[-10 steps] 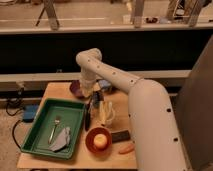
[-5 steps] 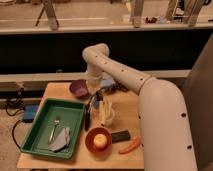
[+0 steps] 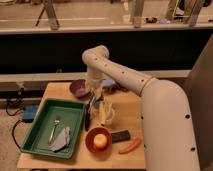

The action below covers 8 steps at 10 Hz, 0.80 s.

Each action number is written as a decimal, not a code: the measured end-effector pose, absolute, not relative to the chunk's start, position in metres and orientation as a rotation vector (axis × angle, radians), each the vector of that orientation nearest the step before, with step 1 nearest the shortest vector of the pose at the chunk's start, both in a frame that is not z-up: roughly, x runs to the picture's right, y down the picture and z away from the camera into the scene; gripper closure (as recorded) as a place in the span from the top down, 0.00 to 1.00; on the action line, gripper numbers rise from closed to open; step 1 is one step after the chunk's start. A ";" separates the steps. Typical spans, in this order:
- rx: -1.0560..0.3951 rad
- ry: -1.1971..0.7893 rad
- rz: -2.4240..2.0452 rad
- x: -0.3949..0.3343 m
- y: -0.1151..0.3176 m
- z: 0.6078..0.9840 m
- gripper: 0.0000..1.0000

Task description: Place brush in purple bowl

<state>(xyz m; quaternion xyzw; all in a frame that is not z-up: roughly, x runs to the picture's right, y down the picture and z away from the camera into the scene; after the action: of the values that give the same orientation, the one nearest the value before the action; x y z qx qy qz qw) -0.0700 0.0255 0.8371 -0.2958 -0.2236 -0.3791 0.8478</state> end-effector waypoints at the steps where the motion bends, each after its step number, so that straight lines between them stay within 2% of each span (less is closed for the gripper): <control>1: -0.622 -0.475 -0.803 -0.071 0.027 0.837 0.80; 8: -0.631 -0.476 -0.780 -0.078 0.040 0.852 0.80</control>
<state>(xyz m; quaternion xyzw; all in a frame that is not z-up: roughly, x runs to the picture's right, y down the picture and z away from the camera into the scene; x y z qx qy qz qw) -0.0783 0.0403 0.8524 -0.2996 -0.2260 -0.3702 0.8498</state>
